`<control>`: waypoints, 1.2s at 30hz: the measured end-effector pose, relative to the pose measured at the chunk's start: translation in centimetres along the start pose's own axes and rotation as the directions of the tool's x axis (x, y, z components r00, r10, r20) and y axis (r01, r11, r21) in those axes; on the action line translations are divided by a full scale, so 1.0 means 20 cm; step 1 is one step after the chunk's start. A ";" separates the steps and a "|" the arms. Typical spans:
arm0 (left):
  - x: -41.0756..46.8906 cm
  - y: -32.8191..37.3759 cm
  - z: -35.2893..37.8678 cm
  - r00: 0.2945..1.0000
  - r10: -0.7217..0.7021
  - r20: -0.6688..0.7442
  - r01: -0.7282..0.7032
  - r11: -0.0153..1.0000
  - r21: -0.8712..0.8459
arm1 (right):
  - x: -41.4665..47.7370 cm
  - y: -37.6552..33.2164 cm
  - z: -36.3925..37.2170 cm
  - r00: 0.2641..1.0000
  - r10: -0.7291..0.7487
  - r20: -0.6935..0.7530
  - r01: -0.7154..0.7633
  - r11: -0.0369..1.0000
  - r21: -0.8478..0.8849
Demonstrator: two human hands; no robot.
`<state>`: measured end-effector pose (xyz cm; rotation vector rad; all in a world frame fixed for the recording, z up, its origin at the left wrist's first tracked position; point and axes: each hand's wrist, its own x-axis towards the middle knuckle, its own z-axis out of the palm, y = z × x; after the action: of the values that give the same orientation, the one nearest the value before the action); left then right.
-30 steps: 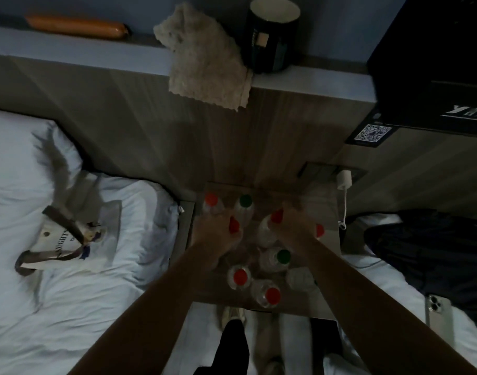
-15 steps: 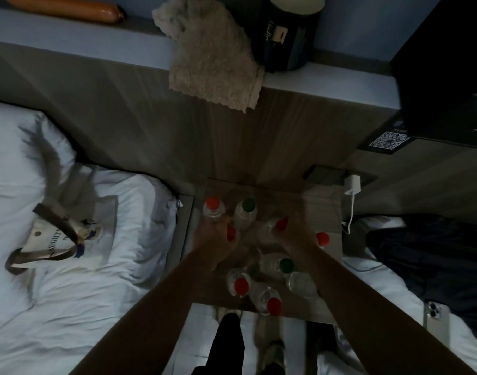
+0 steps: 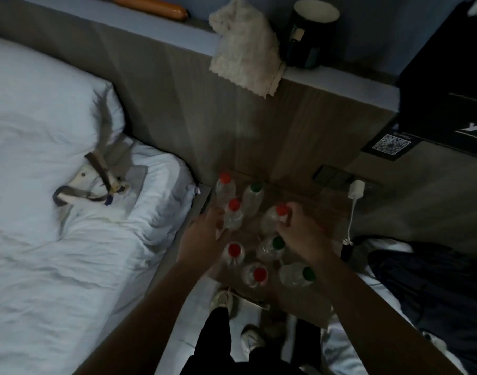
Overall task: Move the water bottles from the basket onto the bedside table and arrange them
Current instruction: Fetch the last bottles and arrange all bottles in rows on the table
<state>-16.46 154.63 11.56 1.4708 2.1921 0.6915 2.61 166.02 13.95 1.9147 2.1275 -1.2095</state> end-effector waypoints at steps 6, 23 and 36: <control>-0.62 0.09 -0.04 0.965 -0.165 -0.202 0.139 0.981 -0.137 | -0.31 0.07 0.06 0.957 -0.257 0.133 0.261 0.965 -0.019; -2.43 0.11 0.02 0.439 -0.805 -0.400 0.632 0.593 -0.499 | -1.27 0.02 0.78 0.504 -0.468 0.726 0.782 0.604 -0.154; -3.96 -0.09 0.03 0.044 -0.942 -0.333 0.622 0.287 -0.728 | -2.46 0.06 1.69 0.268 -0.468 0.842 0.922 0.378 -0.082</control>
<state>11.02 80.31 14.79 -0.6515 2.6335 1.2781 -0.05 106.30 14.52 -0.0556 2.4345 -0.8750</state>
